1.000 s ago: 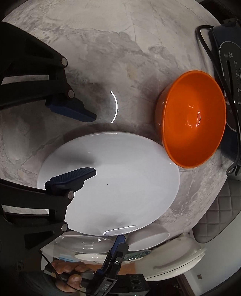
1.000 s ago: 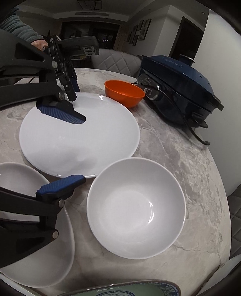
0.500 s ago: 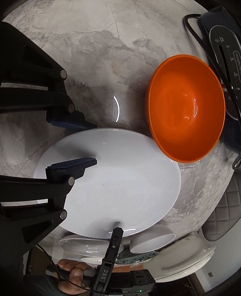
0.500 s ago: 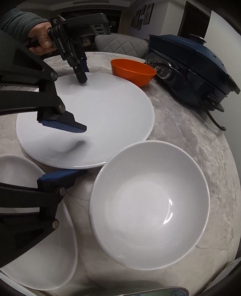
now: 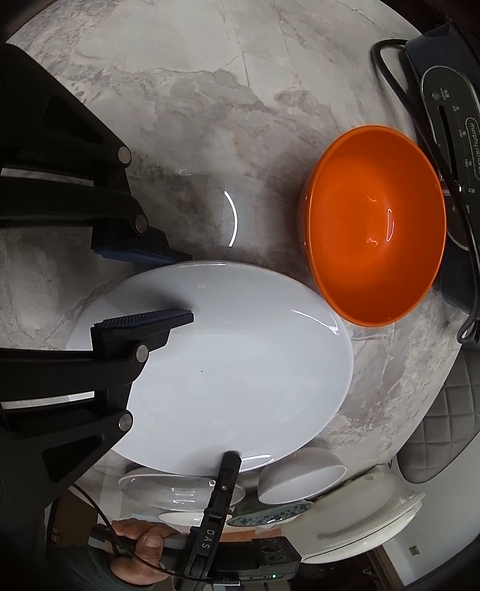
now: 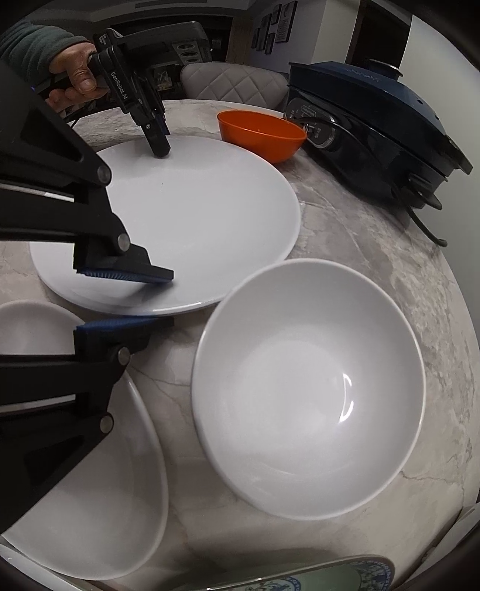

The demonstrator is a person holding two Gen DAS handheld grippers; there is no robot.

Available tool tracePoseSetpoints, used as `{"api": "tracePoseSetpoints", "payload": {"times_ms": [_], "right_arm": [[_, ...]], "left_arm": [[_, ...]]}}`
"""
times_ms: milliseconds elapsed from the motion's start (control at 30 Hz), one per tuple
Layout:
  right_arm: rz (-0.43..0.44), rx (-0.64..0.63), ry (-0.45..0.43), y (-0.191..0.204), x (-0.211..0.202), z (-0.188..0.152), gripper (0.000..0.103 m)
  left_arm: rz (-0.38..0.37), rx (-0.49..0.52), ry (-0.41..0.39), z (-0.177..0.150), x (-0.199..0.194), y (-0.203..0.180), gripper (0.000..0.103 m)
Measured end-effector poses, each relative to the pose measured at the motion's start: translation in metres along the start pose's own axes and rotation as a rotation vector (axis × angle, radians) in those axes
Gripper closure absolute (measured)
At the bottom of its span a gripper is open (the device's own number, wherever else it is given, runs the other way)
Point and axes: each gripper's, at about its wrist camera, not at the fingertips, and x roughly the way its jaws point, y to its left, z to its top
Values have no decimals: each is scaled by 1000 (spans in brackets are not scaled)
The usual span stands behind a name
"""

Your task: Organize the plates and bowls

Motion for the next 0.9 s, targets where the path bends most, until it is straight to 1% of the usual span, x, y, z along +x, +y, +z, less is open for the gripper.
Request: {"api": "tracePoseSetpoints", "payload": {"times_ms": [167,300,400,533,633,833,900], "right_arm": [[4,-15,-17,12,-9,-9,83],[-8,-55,-39,27,-22,-20,83],[-9,-81,-56,35,-37,-35,83],[-15,-117,-75,44,-57,-66,83],[-30,-138,-77,46,-67,-98,83],[-56,-109,-37,27,-59,-162,83],[-60,-92,-19,18,-53,-179,83]], "left_arm": [[-2,-16,-27,-17,-17,-3,83],[-6,-18,-52,-40,-36,-9,83],[-10,-12,-69,-63,-53,-18,83],[-20,-15,-76,-102,-69,-29,83],[-28,-18,-67,-137,-70,-37,82],[-30,-22,-5,-203,-48,-44,82],[-22,-13,1,-215,-43,-46,82]]}}
